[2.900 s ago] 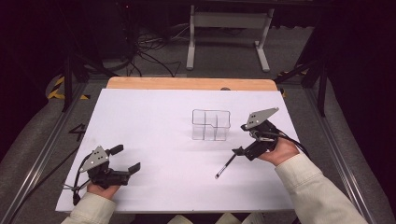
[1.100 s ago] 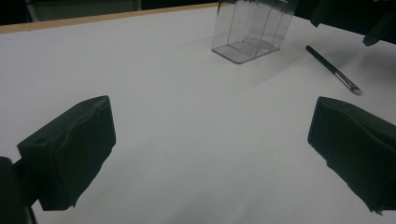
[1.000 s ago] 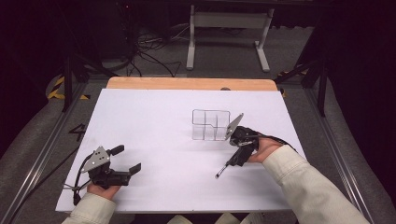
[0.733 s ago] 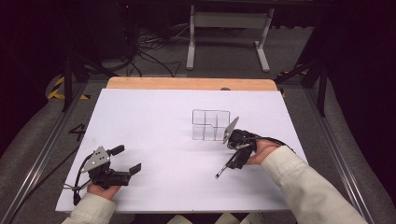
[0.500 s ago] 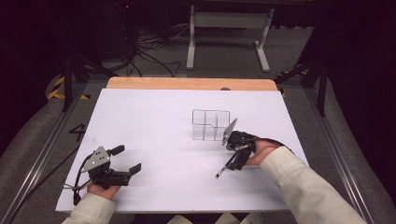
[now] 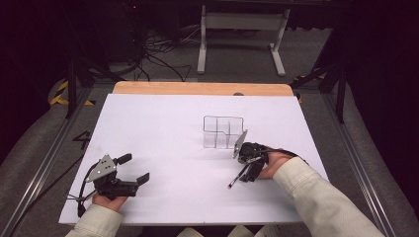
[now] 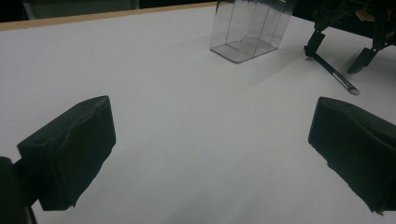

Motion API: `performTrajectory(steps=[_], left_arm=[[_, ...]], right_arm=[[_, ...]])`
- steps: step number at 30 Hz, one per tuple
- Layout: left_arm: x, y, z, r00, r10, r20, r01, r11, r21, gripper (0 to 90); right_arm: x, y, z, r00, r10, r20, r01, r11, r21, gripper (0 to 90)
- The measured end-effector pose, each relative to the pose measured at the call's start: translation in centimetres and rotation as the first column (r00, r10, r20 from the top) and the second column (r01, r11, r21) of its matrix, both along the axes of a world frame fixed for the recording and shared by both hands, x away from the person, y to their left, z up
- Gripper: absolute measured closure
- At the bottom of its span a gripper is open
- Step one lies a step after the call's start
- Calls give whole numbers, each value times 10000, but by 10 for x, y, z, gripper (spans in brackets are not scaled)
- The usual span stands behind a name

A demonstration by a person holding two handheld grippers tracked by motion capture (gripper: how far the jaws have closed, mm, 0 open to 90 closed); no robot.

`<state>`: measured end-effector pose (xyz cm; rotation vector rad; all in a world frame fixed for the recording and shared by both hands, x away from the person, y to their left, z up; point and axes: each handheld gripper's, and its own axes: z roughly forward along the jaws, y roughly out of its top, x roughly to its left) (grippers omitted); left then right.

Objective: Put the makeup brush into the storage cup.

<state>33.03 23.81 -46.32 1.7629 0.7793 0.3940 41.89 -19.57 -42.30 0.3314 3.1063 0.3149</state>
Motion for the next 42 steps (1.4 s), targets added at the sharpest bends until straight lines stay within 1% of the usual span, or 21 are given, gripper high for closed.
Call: performTrajectory(steps=[1, 2, 3, 8, 11, 12, 13, 15, 18, 19, 20, 23, 24, 27, 32, 37, 42], left_arm=[[0, 0, 0, 10000, 9, -22, -9, 10000, -29, 13], [0, 0, 0, 10000, 3, 1, -3, 10000, 3, 13], [0, 0, 0, 10000, 3, 0, -3, 10000, -1, 13], [0, 0, 0, 10000, 10, -20, -10, 10000, -24, 13], [0, 0, 0, 10000, 30, -58, -30, 10000, 6, 13], [0, 0, 0, 10000, 26, -42, -26, 10000, 8, 13], [0, 0, 0, 10000, 29, -39, -29, 10000, 12, 13], [0, 0, 0, 10000, 32, -51, -32, 10000, 2, 13], [0, 0, 0, 10000, 26, -57, -26, 10000, 5, 13], [0, 0, 0, 10000, 30, -54, -30, 10000, -2, 13], [0, 0, 0, 10000, 33, -54, -33, 10000, -1, 14], [0, 0, 0, 10000, 24, -59, -24, 10000, -5, 14], [0, 0, 0, 10000, 22, -60, -22, 10000, -6, 14], [0, 0, 0, 10000, 15, -50, -15, 10000, -15, 14], [0, 0, 0, 10000, 17, -63, -17, 10000, -11, 15], [0, 0, 0, 10000, 13, -69, -13, 10000, -20, 15], [0, 0, 0, 10000, 11, -66, -12, 10000, -21, 15]], right_arm=[[-1, 1, -1, 9998, 181, 49, -180, 9998, -83, 294], [-1, 1, -1, 9996, 253, 90, -252, 9996, -127, 297], [-2, 1, -1, 9997, 226, 106, -224, 9996, -175, 308], [-3, 2, 0, 9985, 436, 318, -427, 9986, -306, 359], [-4, 2, 0, 9978, 573, 322, -560, 9977, -372, 405], [-5, 3, 1, 9977, 591, 321, -580, 9977, -356, 439], [-5, 3, 1, 9968, 728, 320, -713, 9964, -454, 465], [-8, 5, 2, 9963, 809, 291, -792, 9953, -555, 515], [-7, 7, 2, 9953, 940, 250, -921, 9934, -683, 525], [-8, 8, 3, 9960, 870, 206, -853, 9936, -746, 531], [-7, 8, 3, 9954, 931, 214, -912, 9929, -767, 544], [-8, 9, 3, 9954, 941, 157, -925, 9922, -834, 627], [-8, 9, 4, 9942, 1064, 179, -1043, 9899, -964, 655], [-9, 10, 4, 9937, 1106, 179, -1082, 9889, -1018, 701], [-11, 13, 4, 9919, 1268, -2, -1257, 9835, -1303, 825], [-11, 15, 4, 9917, 1281, -62, -1276, 9810, -1464, 834], [-12, 17, 4, 9921, 1251, -22, -1239, 9795, -1588, 840]])
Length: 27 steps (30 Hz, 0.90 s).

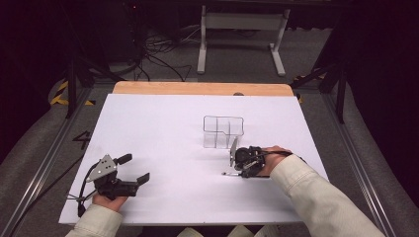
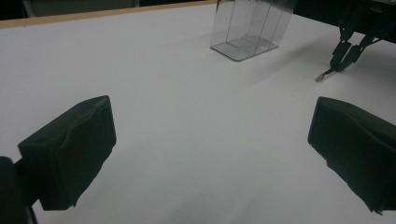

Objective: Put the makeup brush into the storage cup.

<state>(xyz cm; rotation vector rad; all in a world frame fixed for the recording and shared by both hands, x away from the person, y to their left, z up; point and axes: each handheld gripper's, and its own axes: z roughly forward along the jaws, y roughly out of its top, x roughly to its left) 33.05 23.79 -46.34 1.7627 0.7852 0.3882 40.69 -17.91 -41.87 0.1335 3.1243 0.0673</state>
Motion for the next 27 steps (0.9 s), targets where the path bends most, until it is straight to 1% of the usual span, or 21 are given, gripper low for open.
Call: performTrajectory(steps=[3, 6, 8, 9, 10, 11, 12, 13, 15, 17, 18, 21, 22, 27], left_arm=[[0, 0, 0, 10000, -11, 15, 11, 10000, 23, 15], [0, 0, 0, 10000, -8, 23, 8, 10000, 30, 15], [0, 0, 0, 10000, 0, 21, 0, 10000, 33, 15], [0, 0, 0, 10000, -1, 17, 1, 10000, 35, 15], [0, 0, 0, 10000, -1, 17, 1, 10000, 35, 15], [0, 0, 0, 10000, -1, 19, 1, 10000, 39, 15], [0, 0, 0, 10000, -3, 16, 3, 10000, 40, 15], [0, 0, 0, 10000, 5, 10, -5, 10000, 43, 15], [0, 0, 0, 10000, 5, 13, -5, 10000, 40, 15], [0, 0, 0, 10000, 17, -8, -17, 10000, 13, 15], [0, 0, 0, 10000, 17, -8, -17, 10000, 13, 15], [0, 0, 0, 10000, 1, 16, -1, 10000, 41, 15], [0, 0, 0, 10000, 1, 16, -1, 10000, 41, 15], [0, 0, 0, 10000, -4, 10, 4, 10000, 30, 15]], right_arm=[[-1, 0, 0, 10000, -17, 57, 17, 10000, -23, 843], [-3, -1, 2, 9996, -97, 273, 96, 10000, 20, 845], [-2, -3, 7, 9994, -103, 332, 95, 9997, 236, 846], [-3, -4, 9, 9990, -220, 397, 206, 9992, 348, 845], [-3, -4, 9, 9990, -220, 397, 206, 9992, 348, 845], [-3, -5, 12, 9990, -215, 387, 197, 9987, 463, 845], [-3, -6, 15, 9989, -224, 421, 203, 9986, 479, 845], [-5, -8, 20, 9983, -334, 485, 301, 9973, 672, 845], [-5, -10, 24, 9979, -328, 558, 280, 9960, 846, 845], [-7, -11, 28, 9973, -378, 633, 315, 9946, 987, 845], [-7, -11, 28, 9973, -378, 633, 315, 9946, 987, 845], [-8, -13, 37, 9961, -499, 727, 394, 9894, 1397, 845], [-8, -13, 37, 9961, -499, 727, 394, 9894, 1397, 845], [-11, -14, 47, 9948, -571, 845, 407, 9820, 1845, 845]])
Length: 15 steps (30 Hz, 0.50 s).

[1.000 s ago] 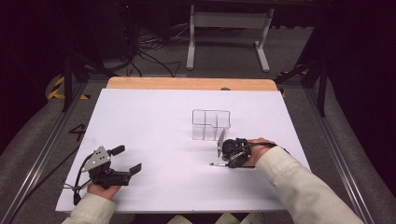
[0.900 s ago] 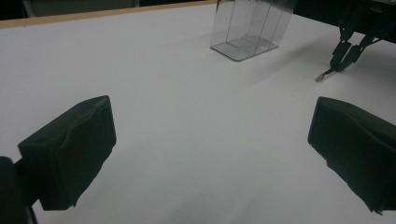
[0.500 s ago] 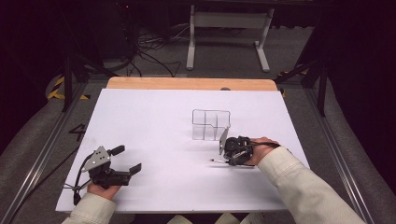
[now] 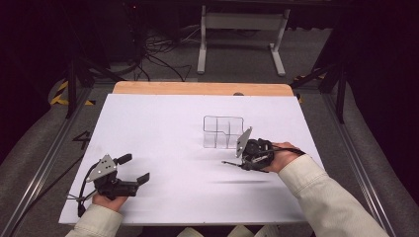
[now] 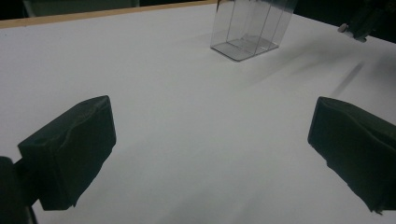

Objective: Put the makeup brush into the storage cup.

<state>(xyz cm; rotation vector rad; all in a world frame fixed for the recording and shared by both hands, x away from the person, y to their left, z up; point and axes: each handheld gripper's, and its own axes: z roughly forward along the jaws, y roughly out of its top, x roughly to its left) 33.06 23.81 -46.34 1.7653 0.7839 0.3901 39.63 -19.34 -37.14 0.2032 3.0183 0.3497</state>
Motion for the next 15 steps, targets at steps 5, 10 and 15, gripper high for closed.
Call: performTrajectory(steps=[5, 10, 15], left_arm=[[0, 0, 0, 10000, -1, 8, 1, 10000, 8, 15], [0, 0, 0, 10000, 13, -12, -13, 10000, -22, 15], [0, 0, 0, 10000, 14, -13, -14, 10000, -20, 15]], right_arm=[[-1, -2, 12, 9994, -62, 341, 38, 9974, 715, 845], [-3, -6, 22, 9986, -242, 476, 173, 9898, 1414, 845], [-4, -10, 31, 9962, -402, 774, 227, 9765, 2144, 845]])
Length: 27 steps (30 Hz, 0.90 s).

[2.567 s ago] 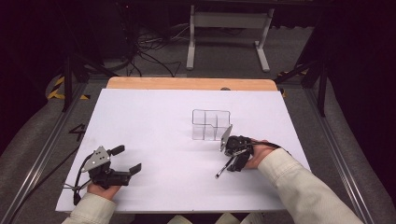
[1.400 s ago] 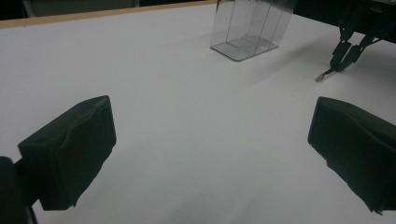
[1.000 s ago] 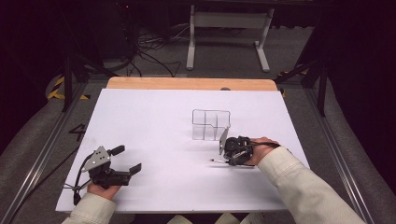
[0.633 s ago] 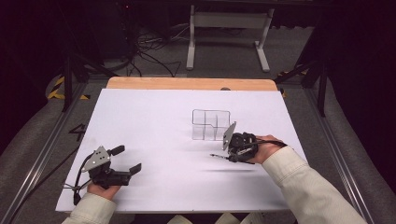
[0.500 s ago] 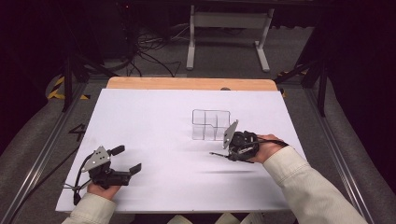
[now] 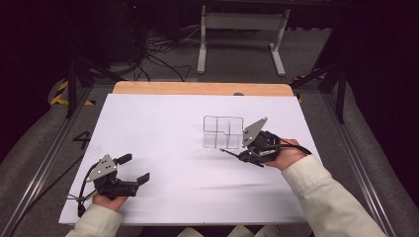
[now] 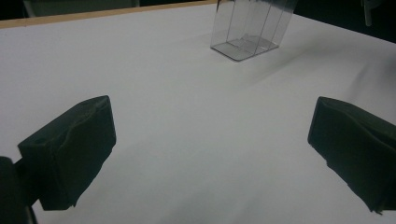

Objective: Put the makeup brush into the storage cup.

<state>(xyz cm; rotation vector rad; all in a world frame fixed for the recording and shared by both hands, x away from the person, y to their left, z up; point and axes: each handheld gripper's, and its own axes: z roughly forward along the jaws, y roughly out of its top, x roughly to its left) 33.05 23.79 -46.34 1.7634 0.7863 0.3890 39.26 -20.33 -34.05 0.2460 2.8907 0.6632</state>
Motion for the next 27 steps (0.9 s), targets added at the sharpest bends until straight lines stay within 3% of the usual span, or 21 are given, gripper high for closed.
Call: performTrajectory(steps=[7, 8, 12, 17, 18, 25, 27], left_arm=[[0, 0, 0, 10000, -9, 3, 9, 10000, -5, 15], [0, 0, 0, 10000, -11, 6, 11, 10000, -8, 15], [0, 0, 0, 10000, -9, 1, 9, 10000, -7, 15], [0, 0, 0, 10000, -9, 2, 9, 10000, -13, 15], [0, 0, 0, 10000, -8, 0, 8, 10000, -12, 15], [0, 0, 0, 10000, -19, -5, 19, 10000, -13, 16], [0, 0, 0, 10000, -24, -7, 24, 10000, -18, 15]], right_arm=[[-2, -4, 9, 9995, -213, 235, 190, 9953, 950, 845], [-2, -6, 11, 9990, -291, 326, 242, 9896, 1415, 845], [-3, -8, 13, 9980, -428, 465, 334, 9820, 1862, 845], [-2, -13, 18, 9948, -777, 658, 571, 9608, 2712, 845], [-2, -13, 18, 9948, -777, 658, 571, 9608, 2712, 845], [-1, -21, 21, 9862, -1458, 787, 989, 8991, 4264, 845], [-1, -21, 20, 9851, -1500, 836, 997, 8959, 4329, 845]])
